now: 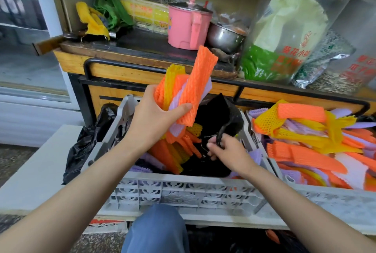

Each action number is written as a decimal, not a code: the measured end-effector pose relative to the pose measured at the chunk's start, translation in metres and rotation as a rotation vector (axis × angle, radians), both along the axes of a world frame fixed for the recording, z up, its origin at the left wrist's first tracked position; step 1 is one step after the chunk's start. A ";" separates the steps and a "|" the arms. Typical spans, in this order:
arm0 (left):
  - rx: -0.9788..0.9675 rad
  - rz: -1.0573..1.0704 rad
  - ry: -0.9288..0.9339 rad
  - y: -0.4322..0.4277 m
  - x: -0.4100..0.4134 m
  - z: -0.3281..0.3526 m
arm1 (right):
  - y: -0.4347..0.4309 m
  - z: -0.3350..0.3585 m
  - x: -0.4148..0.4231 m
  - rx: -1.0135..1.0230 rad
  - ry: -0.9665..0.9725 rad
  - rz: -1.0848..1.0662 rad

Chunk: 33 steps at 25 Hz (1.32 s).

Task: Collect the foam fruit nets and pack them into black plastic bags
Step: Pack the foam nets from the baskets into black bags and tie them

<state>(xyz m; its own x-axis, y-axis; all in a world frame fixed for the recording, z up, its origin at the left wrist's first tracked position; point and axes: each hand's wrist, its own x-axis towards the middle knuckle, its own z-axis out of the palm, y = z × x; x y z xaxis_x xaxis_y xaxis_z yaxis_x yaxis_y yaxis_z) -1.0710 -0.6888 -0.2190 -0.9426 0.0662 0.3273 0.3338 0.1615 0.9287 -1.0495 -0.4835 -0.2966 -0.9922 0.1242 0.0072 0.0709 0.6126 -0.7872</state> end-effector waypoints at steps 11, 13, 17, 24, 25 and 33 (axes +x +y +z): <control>-0.694 -0.283 0.269 0.051 0.024 -0.022 | 0.037 0.107 0.074 -0.312 0.194 -0.199; -0.932 -0.256 0.336 0.052 0.018 -0.033 | 0.041 0.104 0.076 -0.328 0.176 -0.236; -0.996 -0.321 0.280 0.062 0.007 -0.052 | 0.044 0.098 0.077 -0.426 0.126 -0.259; -0.983 -0.298 0.430 0.086 0.003 -0.090 | 0.060 0.090 0.065 -0.302 0.194 -0.268; -0.987 -0.305 0.392 0.086 0.002 -0.092 | 0.066 0.086 0.062 -0.303 0.194 -0.283; -0.859 -0.230 0.461 0.089 0.024 -0.055 | 0.097 0.056 0.076 0.165 0.116 -0.006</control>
